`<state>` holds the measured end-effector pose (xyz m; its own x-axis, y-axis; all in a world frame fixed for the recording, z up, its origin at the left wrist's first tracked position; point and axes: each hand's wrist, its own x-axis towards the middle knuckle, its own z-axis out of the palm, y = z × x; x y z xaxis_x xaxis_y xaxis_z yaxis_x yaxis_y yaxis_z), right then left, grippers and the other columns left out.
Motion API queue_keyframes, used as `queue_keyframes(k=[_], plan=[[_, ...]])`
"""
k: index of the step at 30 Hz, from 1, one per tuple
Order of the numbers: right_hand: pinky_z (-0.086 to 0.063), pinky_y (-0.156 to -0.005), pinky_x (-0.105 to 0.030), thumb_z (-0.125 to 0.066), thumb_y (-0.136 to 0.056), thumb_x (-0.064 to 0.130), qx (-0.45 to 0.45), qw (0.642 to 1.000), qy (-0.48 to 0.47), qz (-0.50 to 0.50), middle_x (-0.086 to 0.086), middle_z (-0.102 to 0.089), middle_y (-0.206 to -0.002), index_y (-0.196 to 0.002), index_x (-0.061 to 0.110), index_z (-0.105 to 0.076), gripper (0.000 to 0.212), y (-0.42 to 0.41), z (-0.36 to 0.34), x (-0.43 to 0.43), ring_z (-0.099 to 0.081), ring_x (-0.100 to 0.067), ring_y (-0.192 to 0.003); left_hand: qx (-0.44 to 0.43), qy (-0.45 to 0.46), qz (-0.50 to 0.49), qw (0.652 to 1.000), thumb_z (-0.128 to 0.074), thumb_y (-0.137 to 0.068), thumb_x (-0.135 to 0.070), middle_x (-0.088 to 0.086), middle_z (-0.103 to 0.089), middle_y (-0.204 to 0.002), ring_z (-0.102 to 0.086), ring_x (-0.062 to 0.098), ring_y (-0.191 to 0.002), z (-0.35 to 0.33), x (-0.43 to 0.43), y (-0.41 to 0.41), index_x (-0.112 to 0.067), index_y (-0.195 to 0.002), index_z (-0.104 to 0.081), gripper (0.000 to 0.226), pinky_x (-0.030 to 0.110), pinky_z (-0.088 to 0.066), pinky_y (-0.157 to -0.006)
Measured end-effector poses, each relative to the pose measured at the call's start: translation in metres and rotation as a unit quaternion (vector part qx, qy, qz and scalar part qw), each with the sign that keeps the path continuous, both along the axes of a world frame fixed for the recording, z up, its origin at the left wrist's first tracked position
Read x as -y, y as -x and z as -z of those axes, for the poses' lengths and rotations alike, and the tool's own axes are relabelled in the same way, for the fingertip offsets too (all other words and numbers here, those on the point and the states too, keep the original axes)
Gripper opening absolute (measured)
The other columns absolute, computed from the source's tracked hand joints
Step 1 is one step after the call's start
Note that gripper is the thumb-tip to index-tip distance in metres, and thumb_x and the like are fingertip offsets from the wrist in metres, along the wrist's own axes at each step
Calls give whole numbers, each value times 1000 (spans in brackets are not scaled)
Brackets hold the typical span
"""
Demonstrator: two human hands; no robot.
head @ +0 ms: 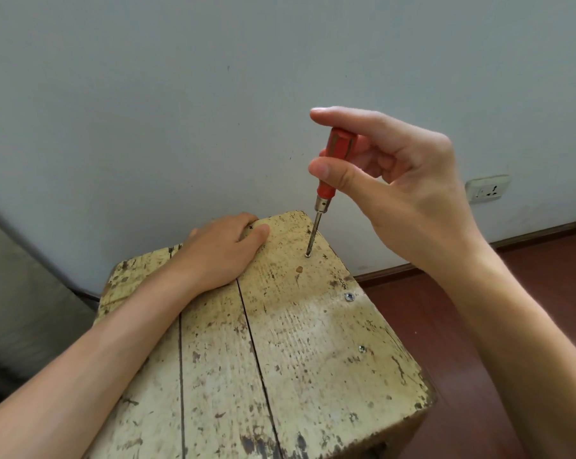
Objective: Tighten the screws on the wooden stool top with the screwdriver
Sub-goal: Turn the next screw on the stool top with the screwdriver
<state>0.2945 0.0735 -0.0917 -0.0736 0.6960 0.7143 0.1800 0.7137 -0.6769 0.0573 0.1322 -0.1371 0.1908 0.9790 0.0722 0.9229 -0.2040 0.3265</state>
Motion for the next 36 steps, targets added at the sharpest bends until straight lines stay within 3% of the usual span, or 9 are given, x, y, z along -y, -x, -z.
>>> queue_keyframes(k=[3,6,12,15,18,20,25,29,36], plan=[[-57,-90,-62,-69,-103,7,22,998,14,-57,-17,-74,-111,-137,22,-65,38,-8,-2,-2,-78,-21,-101,2,-1,-1,1000,-30,-102,-60,-11,-65,-114,-59,18,-111,0,0,1,-32,-125,-59,46,49,-40,-105],[-59,-105,-43,-62,-104,-3,28,992,45,-114,-26,-72,-120,-149,12,-55,49,-16,-5,-2,-74,-16,-115,-1,0,1,1000,-30,-103,-59,-11,-65,-113,-59,18,-110,-1,0,0,-31,-125,-59,46,49,-40,-105],[-61,-98,-33,-67,-100,-4,28,989,57,-136,-20,-75,-116,-138,10,-64,41,-22,-9,-3,-78,-22,-106,1,2,-2,1000,-30,-102,-59,-11,-65,-115,-58,19,-112,-1,0,-1,-32,-123,-59,45,50,-40,-105],[-64,-91,-45,-74,-97,0,11,993,50,-104,-19,-76,-104,-125,10,-68,30,-15,-9,-1,-80,-26,-96,4,1,-1,1000,-31,-102,-59,-10,-65,-115,-58,20,-112,-1,0,0,-32,-123,-59,45,50,-40,-105],[-59,-79,-62,-81,-95,10,7,999,35,-34,0,-68,-87,-118,16,-67,27,-5,-5,-1,-79,-21,-79,2,0,-3,1000,-30,-102,-60,-10,-65,-116,-58,20,-113,-1,0,0,-33,-123,-59,45,51,-39,-106],[-57,-74,-61,-82,-95,16,3,1000,27,-9,11,-61,-84,-119,23,-65,29,0,-4,0,-77,-16,-74,-3,-2,-4,1000,-30,-102,-60,-10,-65,-115,-58,19,-113,0,0,0,-33,-123,-59,45,52,-38,-106],[-58,-77,-57,-70,-104,11,37,999,0,-29,-4,-69,-98,-128,20,-69,26,-5,-1,-1,-77,-22,-87,2,-3,-2,1000,-30,-102,-60,-12,-65,-110,-59,18,-107,1,0,-1,-33,-118,-60,43,50,-40,-104],[-58,-105,-41,-59,-107,-1,45,992,41,-114,-12,-73,-120,-142,14,-62,38,-19,-3,-2,-75,-21,-111,-1,-4,0,1000,-30,-102,-60,-12,-65,-110,-59,18,-107,0,-1,0,-33,-119,-59,44,50,-41,-103],[-61,-97,-33,-66,-102,-3,16,990,37,-135,-17,-76,-113,-134,12,-64,36,-20,-4,-3,-78,-23,-109,1,-3,-4,1000,-30,-102,-60,-11,-64,-116,-58,18,-112,1,0,0,-32,-124,-58,45,52,-39,-106]])
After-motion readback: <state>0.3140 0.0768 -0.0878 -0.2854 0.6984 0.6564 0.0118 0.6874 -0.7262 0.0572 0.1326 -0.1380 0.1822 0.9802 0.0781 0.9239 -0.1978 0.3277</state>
